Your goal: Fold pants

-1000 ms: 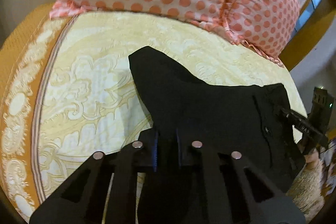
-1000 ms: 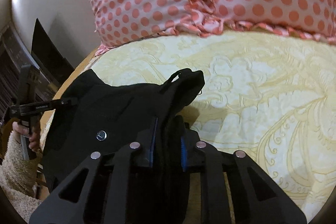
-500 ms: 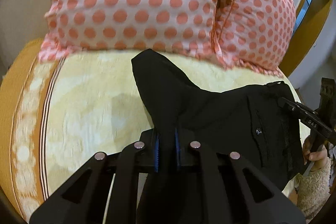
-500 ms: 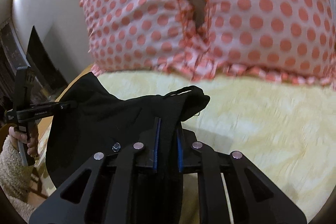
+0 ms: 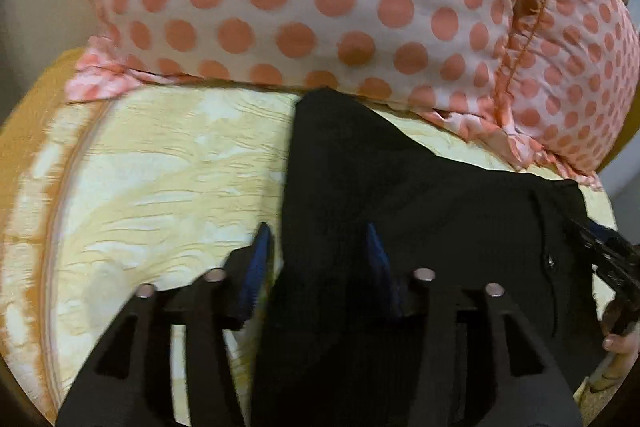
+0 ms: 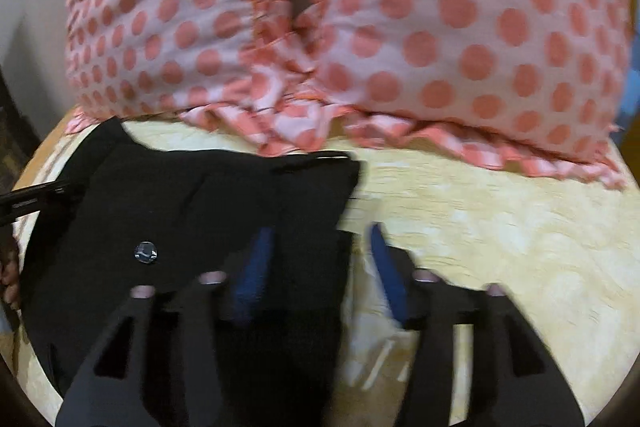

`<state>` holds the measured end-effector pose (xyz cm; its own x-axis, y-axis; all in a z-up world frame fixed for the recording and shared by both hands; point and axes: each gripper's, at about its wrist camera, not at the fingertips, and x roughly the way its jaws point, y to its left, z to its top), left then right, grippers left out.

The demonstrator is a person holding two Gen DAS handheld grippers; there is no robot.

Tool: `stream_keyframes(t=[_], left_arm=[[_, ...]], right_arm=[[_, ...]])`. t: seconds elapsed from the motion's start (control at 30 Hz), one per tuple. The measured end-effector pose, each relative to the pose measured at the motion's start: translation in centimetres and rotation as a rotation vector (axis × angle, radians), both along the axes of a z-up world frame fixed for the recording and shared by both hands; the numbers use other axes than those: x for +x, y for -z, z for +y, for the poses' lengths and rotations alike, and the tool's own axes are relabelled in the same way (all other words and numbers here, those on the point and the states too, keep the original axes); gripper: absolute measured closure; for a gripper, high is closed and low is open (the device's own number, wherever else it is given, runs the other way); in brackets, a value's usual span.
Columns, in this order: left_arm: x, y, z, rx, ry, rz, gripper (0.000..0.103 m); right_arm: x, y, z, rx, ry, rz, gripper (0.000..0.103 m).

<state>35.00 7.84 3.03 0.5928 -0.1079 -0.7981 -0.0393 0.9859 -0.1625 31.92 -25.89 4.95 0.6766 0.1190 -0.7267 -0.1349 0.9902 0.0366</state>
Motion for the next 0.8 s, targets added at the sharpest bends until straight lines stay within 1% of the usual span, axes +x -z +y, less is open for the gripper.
stream_keyframes(t=[0.03,0.07,0.1,0.13,0.17,0.2,0.27,0.37,0.43,0.47,0.5,0.53,0.57,0.6,0.63,0.7,0.73,0.77,0.8], left_arm=[[-0.9,-0.8,0.0,0.034,-0.008,-0.037,0.048],[-2.2,-1.8,-0.1,0.064,-0.004,-0.084,0.043],[-3.3,-2.5,-0.4,0.079,0.004,-0.113,0.036],[-4.9,-3.3,-0.9,0.079,0.022,-0.147,0.022],[-6.1,-3.7,-1.2,0.070,0.039,-0.167,0.014],[-7.8,-4.1,-2.1,0.050,0.081,-0.186,0.014],[-10.1,-4.2,-4.0,0.027,0.166,-0.179,0.014],[-12.1,-3.4,-6.1,0.044,0.240,-0.158,0.014],[-12.5,-2.1,-7.5,0.078,0.274,-0.119,0.014],[-12.4,-1.6,-7.9,0.084,0.279,-0.098,0.014],[-12.0,-0.7,-8.1,0.082,0.280,-0.053,0.014],[-11.6,0.4,-8.1,0.074,0.273,-0.007,0.013],[-11.5,0.9,-7.9,0.068,0.272,-0.003,0.011],[-11.5,1.0,-8.0,0.073,0.271,-0.018,0.009],[-11.3,1.0,-8.2,0.081,0.268,-0.013,0.008],[-11.2,1.1,-8.3,0.078,0.263,-0.007,0.006],[-11.3,1.1,-8.3,0.076,0.254,-0.009,0.006],[-11.7,0.9,-8.0,0.073,0.239,-0.013,0.006],[-12.7,0.5,-7.5,0.069,0.219,-0.031,0.006]], right_arm=[[-0.8,-0.7,-0.5,-0.016,0.028,-0.036,0.038],[-2.2,-1.6,-0.9,-0.023,0.048,-0.083,0.038],[-3.4,-2.2,-1.0,-0.017,0.048,-0.113,0.038],[-4.9,-2.8,-0.8,0.004,0.023,-0.137,0.038],[-5.9,-3.0,-0.5,0.020,-0.007,-0.143,0.037],[-7.3,-3.0,0.3,0.029,-0.056,-0.139,0.037],[-9.2,-2.4,2.1,-0.001,-0.122,-0.124,0.037],[-10.8,-1.0,4.9,-0.080,-0.191,-0.096,0.037],[-11.1,0.2,6.3,-0.138,-0.202,-0.052,0.037],[-10.8,1.2,6.7,-0.167,-0.201,-0.012,0.036],[-10.6,2.1,6.9,-0.183,-0.195,0.011,0.035],[-10.6,2.1,6.9,-0.173,-0.178,0.004,0.031],[-10.4,2.2,6.6,-0.154,-0.154,0.021,0.029],[-10.2,2.3,6.4,-0.145,-0.143,0.029,0.028],[-10.2,2.4,6.2,-0.145,-0.134,0.029,0.025],[-9.9,2.4,6.0,-0.126,-0.123,0.033,0.025],[-10.1,2.2,5.7,-0.101,-0.108,0.033,0.024],[-10.7,1.8,5.2,-0.054,-0.088,0.023,0.022],[-11.3,1.5,4.9,-0.021,-0.075,0.016,0.017]])
